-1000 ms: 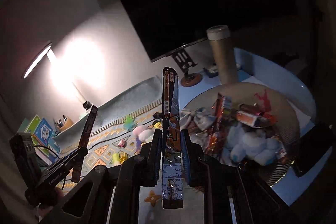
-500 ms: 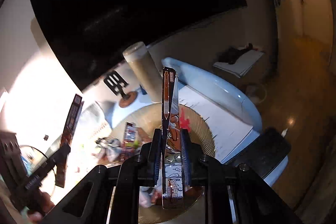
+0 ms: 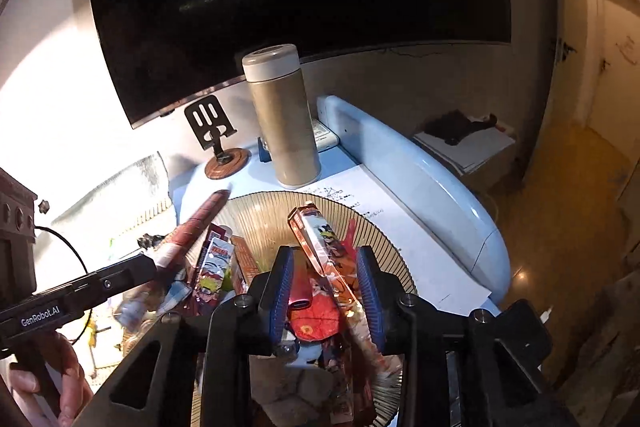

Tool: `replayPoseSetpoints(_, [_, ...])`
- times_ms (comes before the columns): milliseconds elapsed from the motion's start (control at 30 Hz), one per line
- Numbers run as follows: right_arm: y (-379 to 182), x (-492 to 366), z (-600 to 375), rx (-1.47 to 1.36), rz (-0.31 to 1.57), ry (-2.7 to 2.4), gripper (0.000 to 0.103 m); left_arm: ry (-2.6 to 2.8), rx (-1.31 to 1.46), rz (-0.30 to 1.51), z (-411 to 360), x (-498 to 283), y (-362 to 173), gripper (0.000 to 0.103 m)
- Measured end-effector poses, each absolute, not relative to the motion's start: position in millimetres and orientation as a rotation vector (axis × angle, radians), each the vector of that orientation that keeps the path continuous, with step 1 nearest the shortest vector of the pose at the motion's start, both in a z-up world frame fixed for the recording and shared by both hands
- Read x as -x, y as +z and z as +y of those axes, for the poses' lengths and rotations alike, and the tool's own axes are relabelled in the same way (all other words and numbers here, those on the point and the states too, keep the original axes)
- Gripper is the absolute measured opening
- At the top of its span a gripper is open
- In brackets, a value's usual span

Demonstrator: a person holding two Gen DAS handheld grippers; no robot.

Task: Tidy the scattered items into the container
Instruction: 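Carry the red box and red stick over the amber bowl and release both, then move both grippers back over the rug toward the yellow items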

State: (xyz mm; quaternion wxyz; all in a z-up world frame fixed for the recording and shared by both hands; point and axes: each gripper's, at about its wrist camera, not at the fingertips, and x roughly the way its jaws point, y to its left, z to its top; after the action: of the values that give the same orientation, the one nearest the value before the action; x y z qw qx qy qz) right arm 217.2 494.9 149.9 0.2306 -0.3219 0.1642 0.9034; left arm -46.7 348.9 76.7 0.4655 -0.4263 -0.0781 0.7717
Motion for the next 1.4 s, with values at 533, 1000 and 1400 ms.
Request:
replayPoseSetpoints(533, [168,-239,447,0.847,0.559,2.614,0.031,1.962,1.033,-0.271,254,11,93,0.035])
replayPoseSetpoints(1000, [153,-207,337,1.000,0.521,2.781,0.032,2.186,1.084,-0.530,84,17,73,0.036])
replayPoseSetpoints(1400, [36,-150,257,1.285,0.512,2.743,0.032,2.269,1.284,-0.452,82,25,13,0.037])
